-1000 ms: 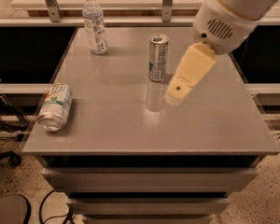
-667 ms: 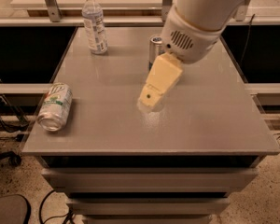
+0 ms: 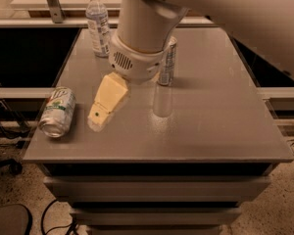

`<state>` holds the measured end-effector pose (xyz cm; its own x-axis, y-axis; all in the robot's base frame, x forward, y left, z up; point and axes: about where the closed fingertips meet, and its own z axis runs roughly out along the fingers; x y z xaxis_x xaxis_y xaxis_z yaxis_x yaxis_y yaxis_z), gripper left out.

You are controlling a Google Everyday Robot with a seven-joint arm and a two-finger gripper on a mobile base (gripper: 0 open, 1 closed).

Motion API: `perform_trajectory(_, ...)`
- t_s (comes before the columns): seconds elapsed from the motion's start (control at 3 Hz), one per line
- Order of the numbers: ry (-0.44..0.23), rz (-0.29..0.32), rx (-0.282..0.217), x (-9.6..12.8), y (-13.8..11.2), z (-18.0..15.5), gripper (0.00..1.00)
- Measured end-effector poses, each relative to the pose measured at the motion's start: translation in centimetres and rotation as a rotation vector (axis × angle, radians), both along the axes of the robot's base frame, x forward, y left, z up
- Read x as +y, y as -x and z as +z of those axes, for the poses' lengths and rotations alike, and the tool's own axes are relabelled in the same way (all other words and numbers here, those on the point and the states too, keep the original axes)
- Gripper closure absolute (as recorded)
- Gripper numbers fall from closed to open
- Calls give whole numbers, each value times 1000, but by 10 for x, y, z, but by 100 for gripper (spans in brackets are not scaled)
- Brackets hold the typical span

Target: Place 7up can upright

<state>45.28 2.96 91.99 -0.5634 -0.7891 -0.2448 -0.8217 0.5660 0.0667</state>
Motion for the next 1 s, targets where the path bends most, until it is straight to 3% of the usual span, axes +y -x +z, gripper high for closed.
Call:
perform_trajectory(0.67, -19, -21, -4, 8, -1, -1, 0)
perform_trajectory(1.0, -31, -46, 6, 43, -12, -11, 0)
